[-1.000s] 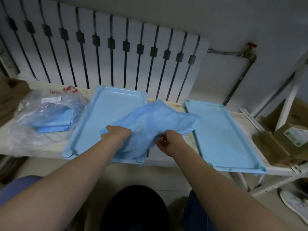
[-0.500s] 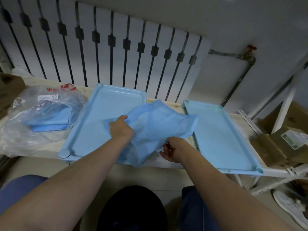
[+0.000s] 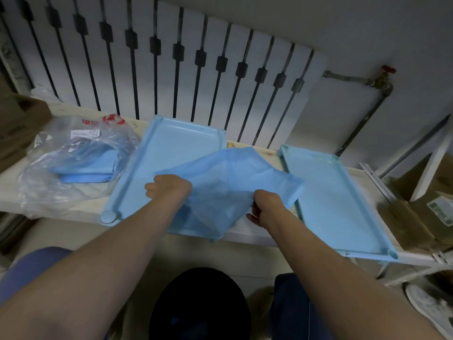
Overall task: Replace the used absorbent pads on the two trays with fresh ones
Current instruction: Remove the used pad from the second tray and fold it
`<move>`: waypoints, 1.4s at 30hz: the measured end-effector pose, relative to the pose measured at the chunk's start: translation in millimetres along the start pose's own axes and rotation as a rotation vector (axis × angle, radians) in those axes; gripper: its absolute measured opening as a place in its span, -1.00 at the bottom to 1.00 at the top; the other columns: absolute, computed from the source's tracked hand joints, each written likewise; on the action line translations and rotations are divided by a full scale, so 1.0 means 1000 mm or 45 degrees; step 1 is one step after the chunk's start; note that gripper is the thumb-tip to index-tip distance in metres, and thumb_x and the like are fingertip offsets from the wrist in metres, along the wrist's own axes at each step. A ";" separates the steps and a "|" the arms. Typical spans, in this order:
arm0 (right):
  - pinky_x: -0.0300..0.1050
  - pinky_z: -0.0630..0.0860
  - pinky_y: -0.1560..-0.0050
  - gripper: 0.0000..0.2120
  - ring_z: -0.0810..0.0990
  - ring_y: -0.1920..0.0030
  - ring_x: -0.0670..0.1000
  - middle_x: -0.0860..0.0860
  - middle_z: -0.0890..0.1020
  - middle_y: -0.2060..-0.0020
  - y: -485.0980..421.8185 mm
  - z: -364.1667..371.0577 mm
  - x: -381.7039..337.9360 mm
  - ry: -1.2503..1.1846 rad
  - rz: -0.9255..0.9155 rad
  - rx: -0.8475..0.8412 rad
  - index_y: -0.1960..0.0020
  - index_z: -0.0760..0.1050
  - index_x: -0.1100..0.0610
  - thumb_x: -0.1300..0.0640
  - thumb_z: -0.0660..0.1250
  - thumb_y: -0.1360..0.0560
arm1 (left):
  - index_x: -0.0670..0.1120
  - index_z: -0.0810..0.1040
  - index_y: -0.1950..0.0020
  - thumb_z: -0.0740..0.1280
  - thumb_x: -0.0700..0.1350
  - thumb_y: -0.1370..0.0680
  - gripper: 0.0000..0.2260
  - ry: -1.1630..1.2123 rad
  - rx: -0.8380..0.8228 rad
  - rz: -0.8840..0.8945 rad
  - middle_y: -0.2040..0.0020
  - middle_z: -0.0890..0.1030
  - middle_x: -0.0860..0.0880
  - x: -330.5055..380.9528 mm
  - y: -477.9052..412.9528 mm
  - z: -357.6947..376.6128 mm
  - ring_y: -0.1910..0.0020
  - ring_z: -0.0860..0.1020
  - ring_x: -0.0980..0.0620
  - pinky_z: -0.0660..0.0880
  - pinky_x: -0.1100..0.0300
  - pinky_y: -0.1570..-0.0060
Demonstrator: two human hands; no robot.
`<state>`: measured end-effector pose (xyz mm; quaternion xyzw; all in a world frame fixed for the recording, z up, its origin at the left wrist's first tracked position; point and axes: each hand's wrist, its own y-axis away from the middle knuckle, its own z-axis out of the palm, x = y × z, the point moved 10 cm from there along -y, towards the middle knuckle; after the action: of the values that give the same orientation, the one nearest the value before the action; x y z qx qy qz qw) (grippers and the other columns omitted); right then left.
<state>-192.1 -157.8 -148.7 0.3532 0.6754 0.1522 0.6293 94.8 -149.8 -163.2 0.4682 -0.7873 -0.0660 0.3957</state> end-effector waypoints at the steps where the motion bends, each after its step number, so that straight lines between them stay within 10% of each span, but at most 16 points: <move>1: -0.04 0.51 0.23 -0.84 0.33 0.45 0.00 0.08 0.41 0.41 -0.001 -0.008 0.000 0.009 0.012 0.036 0.24 0.39 0.17 0.30 0.16 -0.50 | -0.20 0.22 -0.42 0.38 -0.02 -0.46 -0.37 -0.035 0.001 0.029 -0.39 0.29 -0.21 -0.001 0.002 0.004 -0.36 0.30 -0.17 0.28 0.03 -0.33; 11: -0.14 0.50 0.41 -0.86 0.45 0.39 -0.01 0.06 0.49 0.28 -0.004 -0.036 0.013 0.198 -0.059 -0.004 -0.03 0.41 0.14 0.31 0.19 -0.51 | 0.12 -0.11 -0.54 0.21 -0.17 -0.52 -0.30 -0.029 -0.120 0.570 -0.24 0.49 -0.21 0.034 0.044 0.046 -0.21 0.49 -0.25 0.41 -0.06 -0.21; 15: 0.07 0.64 0.19 -0.69 0.59 0.17 0.10 0.09 0.60 0.07 -0.002 -0.030 -0.030 -0.061 -0.552 -0.010 -0.18 0.34 -0.02 0.18 0.21 -0.46 | 0.18 0.03 -0.53 0.11 -0.17 -0.59 -0.44 0.029 0.081 0.891 -0.26 0.46 -0.14 0.090 0.066 0.008 -0.21 0.47 -0.21 0.39 -0.01 -0.18; 20: -0.06 0.65 0.24 -0.75 0.54 0.35 0.03 0.09 0.53 0.30 0.024 0.009 -0.058 0.014 -0.747 -0.142 -0.09 0.58 0.17 0.28 0.15 -0.56 | 0.05 0.05 -0.55 0.15 -0.33 -0.55 -0.37 -0.013 0.414 1.111 -0.25 0.44 -0.20 0.153 0.067 -0.052 -0.19 0.46 -0.23 0.41 -0.04 -0.10; 27: -0.05 0.63 0.19 -0.66 0.60 0.34 0.03 0.08 0.66 0.19 0.036 0.079 -0.014 0.249 -0.521 -0.654 -0.36 0.33 0.05 0.21 0.22 -0.59 | -0.06 0.00 -0.56 0.30 -0.16 -0.50 -0.28 -0.504 0.361 1.118 -0.53 0.13 -0.13 0.122 0.061 -0.010 -0.52 0.05 -0.10 -0.10 -0.08 -0.50; 35: 0.03 0.64 0.18 -0.89 0.62 0.27 0.15 0.19 0.63 0.16 -0.022 -0.022 -0.012 0.613 -0.492 0.009 0.10 0.53 0.18 0.25 0.22 -0.50 | 0.01 0.24 -0.50 0.21 0.06 -0.59 -0.51 -0.783 -0.200 1.491 -0.52 0.22 0.00 0.084 0.126 0.101 -0.52 0.10 0.00 -0.18 -0.04 -0.49; 42: 0.12 0.63 0.08 -0.63 0.59 0.00 0.26 0.17 0.41 -0.15 -0.053 -0.092 -0.009 0.936 -0.444 0.247 -0.19 0.35 0.27 0.24 0.22 -0.40 | 0.03 0.22 -0.50 0.20 -0.14 -0.54 -0.49 -1.060 -0.051 1.463 -0.56 0.08 0.01 0.061 0.123 0.110 -0.55 -0.06 -0.02 -0.26 -0.08 -0.47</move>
<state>-296.0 -178.8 -161.2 0.2132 0.9159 0.0949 0.3266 -79.5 -159.1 -145.0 -0.0924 -0.9942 -0.0346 0.0428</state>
